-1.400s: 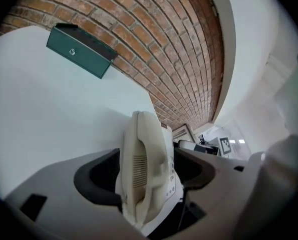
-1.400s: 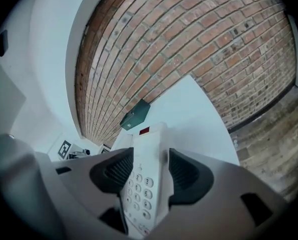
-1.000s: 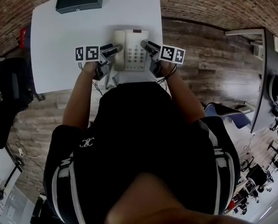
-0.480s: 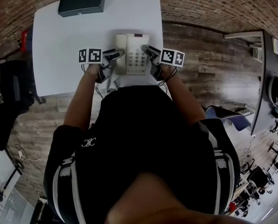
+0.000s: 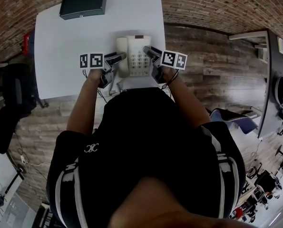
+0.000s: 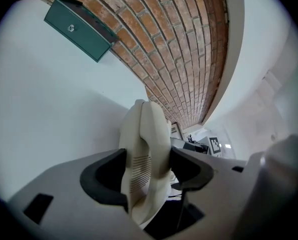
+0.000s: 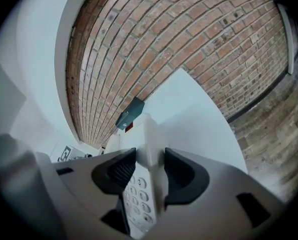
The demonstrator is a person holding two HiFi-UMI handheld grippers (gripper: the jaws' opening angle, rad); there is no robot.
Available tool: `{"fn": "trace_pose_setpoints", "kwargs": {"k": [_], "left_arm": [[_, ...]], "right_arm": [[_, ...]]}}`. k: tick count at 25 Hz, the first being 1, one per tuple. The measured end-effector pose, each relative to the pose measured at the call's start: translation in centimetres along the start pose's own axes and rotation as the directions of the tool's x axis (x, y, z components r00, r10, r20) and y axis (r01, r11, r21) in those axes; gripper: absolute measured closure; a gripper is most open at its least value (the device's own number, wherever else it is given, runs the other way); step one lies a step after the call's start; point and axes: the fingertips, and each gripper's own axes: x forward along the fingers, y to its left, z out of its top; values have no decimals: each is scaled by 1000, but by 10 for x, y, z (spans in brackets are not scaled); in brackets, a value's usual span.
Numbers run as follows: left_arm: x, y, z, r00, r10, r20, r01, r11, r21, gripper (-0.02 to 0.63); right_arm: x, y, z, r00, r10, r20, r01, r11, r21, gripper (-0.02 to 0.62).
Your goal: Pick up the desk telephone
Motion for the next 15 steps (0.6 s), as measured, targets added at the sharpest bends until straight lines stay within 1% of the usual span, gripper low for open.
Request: {"fn": "trace_pose_setpoints", "kwargs": {"k": [4, 9, 15], "left_arm": [[-7, -13, 3, 999, -5, 52, 4, 1000, 14, 324], [-15, -29, 12, 997, 10, 83, -15, 997, 70, 325], [-31, -53, 27, 991, 23, 130, -41, 990, 135, 327]], "right_arm": [[-8, 12, 11, 1000, 13, 18, -13, 999, -45, 434], [-16, 25, 20, 998, 31, 52, -27, 998, -65, 434], [-27, 50, 39, 994, 49, 98, -37, 993, -116, 436]]}}
